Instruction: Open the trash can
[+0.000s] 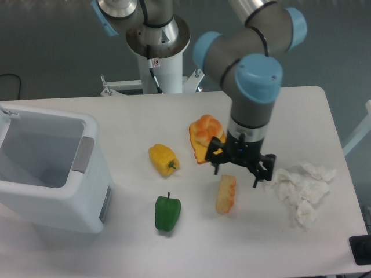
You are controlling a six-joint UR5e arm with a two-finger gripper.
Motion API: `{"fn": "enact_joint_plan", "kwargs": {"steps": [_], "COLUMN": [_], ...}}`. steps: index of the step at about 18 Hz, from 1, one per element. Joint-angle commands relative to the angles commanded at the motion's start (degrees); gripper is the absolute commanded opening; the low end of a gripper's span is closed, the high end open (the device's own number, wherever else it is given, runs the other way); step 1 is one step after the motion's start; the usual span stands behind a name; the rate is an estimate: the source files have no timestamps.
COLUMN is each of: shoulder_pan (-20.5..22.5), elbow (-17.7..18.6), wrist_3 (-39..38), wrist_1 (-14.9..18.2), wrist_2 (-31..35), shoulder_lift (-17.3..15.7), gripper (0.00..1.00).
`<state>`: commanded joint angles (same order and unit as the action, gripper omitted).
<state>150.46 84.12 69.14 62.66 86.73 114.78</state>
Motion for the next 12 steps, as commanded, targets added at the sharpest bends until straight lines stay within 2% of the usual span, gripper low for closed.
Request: {"fn": "enact_joint_plan", "kwargs": {"steps": [4, 12], "shoulder_pan": [3.4, 4.1], "elbow": [0.6, 0.7], "wrist_3": [11.8, 12.5], "wrist_1": [0.0, 0.4], "wrist_2": [3.4, 3.8], "shoulder_lift": [0.4, 1.1], "gripper": [1.00, 1.00]}}
